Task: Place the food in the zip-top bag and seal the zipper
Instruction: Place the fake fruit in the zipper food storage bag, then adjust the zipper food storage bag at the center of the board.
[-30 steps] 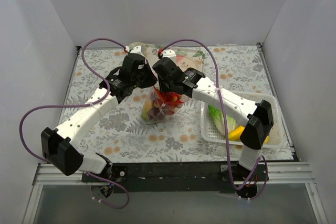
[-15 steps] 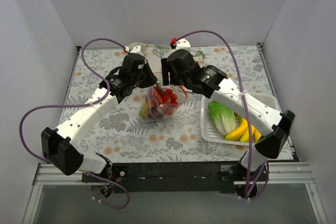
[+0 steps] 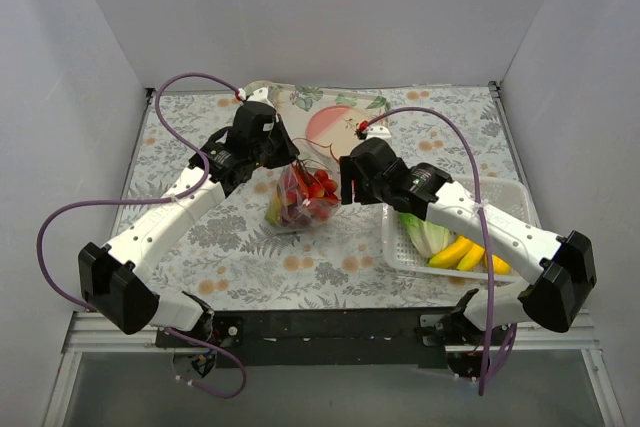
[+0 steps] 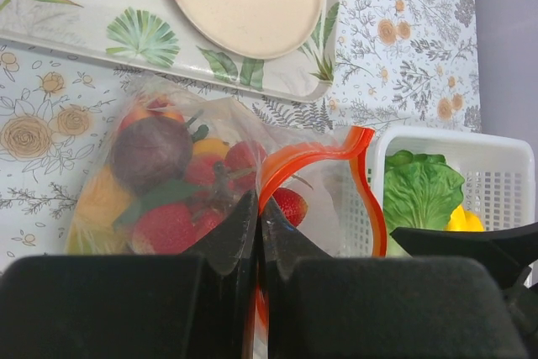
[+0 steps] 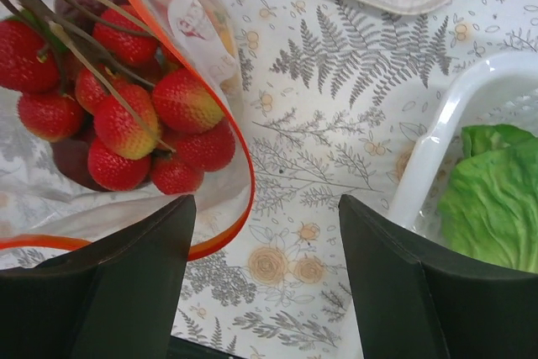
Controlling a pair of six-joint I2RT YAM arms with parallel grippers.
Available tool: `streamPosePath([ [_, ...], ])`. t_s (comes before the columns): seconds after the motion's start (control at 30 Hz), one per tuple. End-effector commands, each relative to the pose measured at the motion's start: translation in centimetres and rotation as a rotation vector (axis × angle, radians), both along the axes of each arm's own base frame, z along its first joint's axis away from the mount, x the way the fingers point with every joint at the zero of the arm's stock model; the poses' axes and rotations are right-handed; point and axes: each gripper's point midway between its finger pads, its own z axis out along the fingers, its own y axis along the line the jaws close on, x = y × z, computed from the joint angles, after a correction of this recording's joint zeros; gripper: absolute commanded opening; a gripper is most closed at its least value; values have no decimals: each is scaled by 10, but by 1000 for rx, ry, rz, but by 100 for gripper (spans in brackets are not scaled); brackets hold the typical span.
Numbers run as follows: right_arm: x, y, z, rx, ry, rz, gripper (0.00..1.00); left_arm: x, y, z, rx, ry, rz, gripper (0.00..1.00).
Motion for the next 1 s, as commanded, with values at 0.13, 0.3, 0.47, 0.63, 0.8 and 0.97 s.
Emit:
streamPosePath([
  [0.13,21,32,28,171,-68,20,74,0,4,13,-12,-32,8,0],
  [0.3,22,38,26,198,-57,18,50,-1,4,11,-6,-28,5,0],
  [0.47,33,50,41,202,-61,13,1,-3,4,6,2,-18,-5,0],
  [0.63,40,97,82,263,-107,69,1,-7,0,-5,13,12,-47,0],
  [0.8,47,118,82,279,-114,85,1,-10,-3,-7,17,24,-70,0],
  [0.97,53,114,86,254,-162,84,1,-11,9,-16,67,44,-23,0],
])
